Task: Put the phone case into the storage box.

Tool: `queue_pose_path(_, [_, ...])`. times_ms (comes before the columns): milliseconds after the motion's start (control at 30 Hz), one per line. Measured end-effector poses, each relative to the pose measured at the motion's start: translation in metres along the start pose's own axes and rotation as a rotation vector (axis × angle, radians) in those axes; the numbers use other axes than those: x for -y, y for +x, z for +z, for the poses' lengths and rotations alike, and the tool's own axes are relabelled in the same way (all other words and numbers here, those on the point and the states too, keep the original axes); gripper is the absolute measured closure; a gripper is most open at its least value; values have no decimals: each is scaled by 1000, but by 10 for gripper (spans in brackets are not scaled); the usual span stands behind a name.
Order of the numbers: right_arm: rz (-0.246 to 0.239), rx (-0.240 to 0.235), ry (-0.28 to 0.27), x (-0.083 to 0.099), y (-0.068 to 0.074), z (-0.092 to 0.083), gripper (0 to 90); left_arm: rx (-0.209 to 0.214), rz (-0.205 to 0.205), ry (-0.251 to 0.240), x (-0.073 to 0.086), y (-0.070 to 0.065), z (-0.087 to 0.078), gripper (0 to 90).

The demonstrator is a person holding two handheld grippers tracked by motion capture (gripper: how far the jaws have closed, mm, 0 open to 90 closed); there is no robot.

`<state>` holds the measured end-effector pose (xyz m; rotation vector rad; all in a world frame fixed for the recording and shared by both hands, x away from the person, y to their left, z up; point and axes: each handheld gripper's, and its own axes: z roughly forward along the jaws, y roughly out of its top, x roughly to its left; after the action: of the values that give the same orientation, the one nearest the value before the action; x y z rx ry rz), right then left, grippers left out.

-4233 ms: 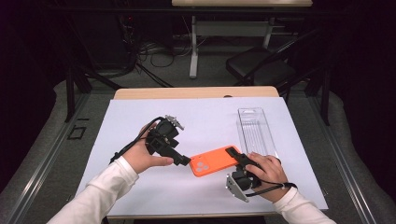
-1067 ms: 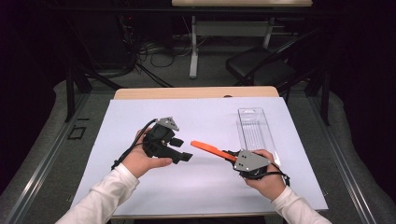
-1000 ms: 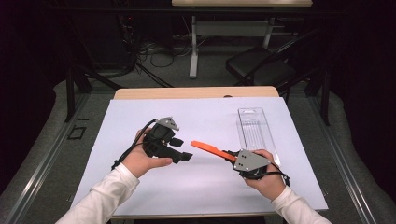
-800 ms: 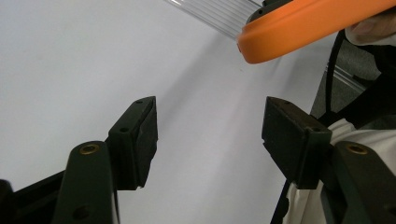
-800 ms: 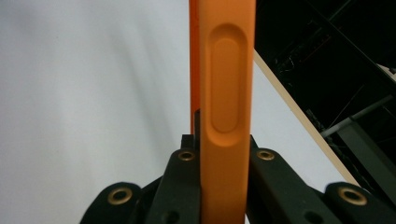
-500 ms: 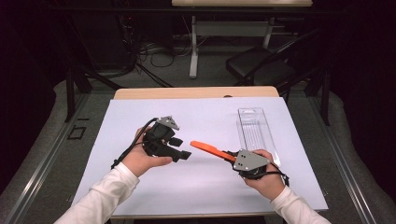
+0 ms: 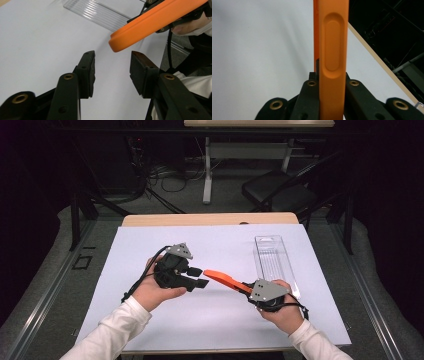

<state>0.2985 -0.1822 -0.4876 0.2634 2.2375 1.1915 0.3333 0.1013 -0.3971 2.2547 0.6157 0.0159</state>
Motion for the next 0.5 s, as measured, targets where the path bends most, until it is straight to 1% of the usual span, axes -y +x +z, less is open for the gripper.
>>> queue_pose_path(133, [12,-8,-7,0,1,1,873,-5,25,-41,1,-2,3,576])
queue_pose_path(167, [16,-9,-9,0,1,2,874,-6,30,-46,1,-3,3,591])
queue_pose_path(267, [27,-13,-13,0,1,2,873,-3,28,-58,1,-3,5,624])
queue_pose_path(300, [29,-13,-15,0,1,2,873,-3,39,-55,0,-3,6,630])
queue_pose_path(367, [36,-15,-19,0,1,3,873,-7,34,-68,0,-4,7,647])
queue_pose_path(500, [40,-18,-24,1,2,4,873,-17,31,-68,0,-5,8,672])
